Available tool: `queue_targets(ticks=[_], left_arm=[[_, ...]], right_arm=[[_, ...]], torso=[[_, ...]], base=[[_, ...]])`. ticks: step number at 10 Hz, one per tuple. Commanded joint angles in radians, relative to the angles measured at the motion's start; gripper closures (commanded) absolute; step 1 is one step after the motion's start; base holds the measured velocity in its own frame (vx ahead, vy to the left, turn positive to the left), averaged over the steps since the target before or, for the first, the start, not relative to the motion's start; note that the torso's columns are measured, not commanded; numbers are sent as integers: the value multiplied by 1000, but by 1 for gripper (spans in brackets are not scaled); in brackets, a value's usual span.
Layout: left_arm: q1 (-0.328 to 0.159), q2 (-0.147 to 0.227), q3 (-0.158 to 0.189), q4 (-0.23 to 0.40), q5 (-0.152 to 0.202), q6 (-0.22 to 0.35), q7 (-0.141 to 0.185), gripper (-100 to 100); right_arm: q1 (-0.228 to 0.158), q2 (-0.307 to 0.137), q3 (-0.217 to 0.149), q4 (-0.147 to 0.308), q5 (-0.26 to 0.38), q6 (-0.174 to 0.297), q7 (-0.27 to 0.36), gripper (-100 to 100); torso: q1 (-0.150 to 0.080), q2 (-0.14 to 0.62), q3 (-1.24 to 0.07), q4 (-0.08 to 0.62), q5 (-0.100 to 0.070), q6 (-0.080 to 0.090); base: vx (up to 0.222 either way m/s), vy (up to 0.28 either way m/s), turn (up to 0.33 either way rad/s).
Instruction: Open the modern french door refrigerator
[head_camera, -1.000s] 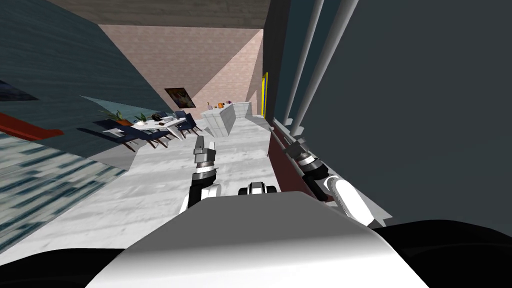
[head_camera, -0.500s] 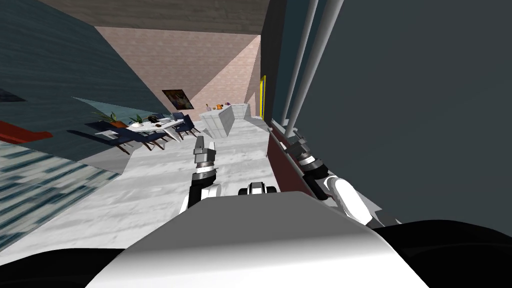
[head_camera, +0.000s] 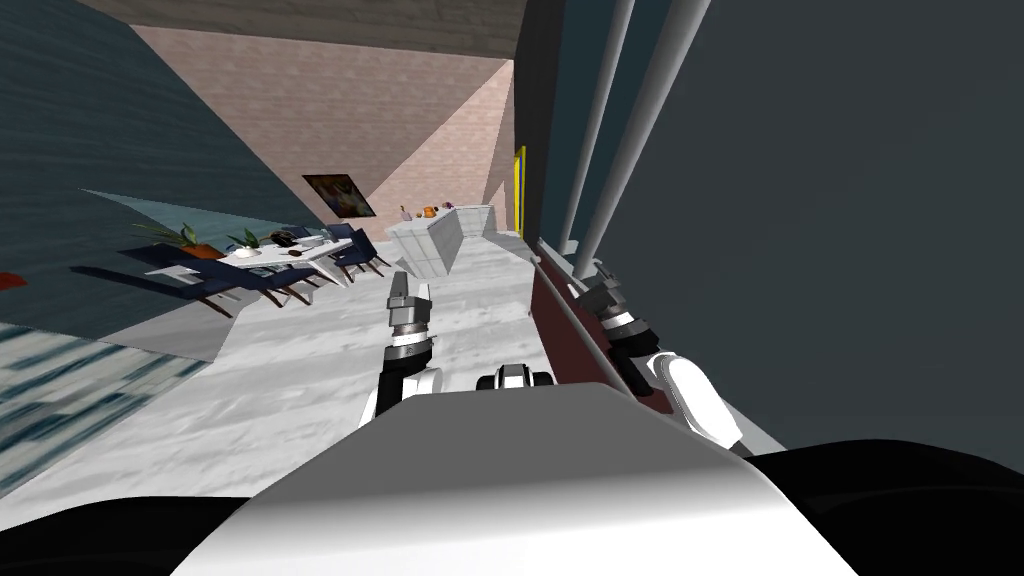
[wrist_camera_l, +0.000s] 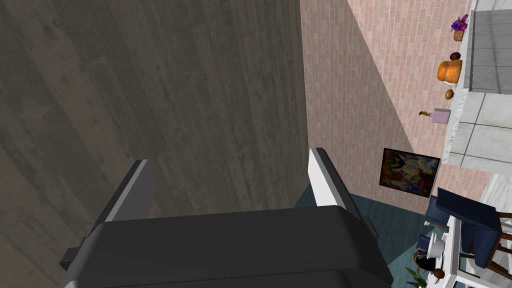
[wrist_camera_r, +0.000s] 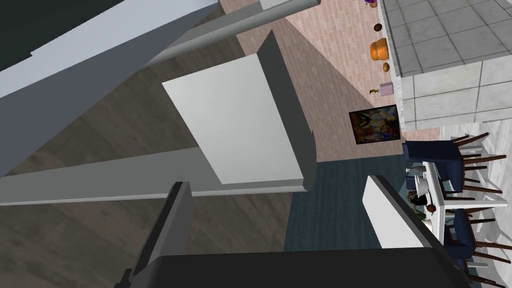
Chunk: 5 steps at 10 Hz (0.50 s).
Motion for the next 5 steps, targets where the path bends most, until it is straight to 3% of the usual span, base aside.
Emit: queue_targets(ticks=[1, 3, 4, 5], left_arm=[[0, 0, 0, 0, 0, 0, 0, 0], [0, 0, 0, 0, 0, 0, 0, 0], [0, 0, 0, 0, 0, 0, 0, 0], [0, 0, 0, 0, 0, 0, 0, 0]], right_arm=[[39, -28, -18, -51, 1, 11, -40, -100], [66, -46, -31, -86, 2, 19, -66, -100], [58, -40, -29, -75, 0, 15, -57, -100], [33, -23, -15, -43, 1, 9, -33, 100]], torso=[[4, -2, -1, 0, 1, 0], [7, -4, -2, -1, 2, 0], [5, -2, -1, -1, 2, 0], [2, 0, 0, 0, 1, -1]], base=[[119, 31, -25], [117, 54, -21], [41, 27, -15], [-84, -40, 39]])
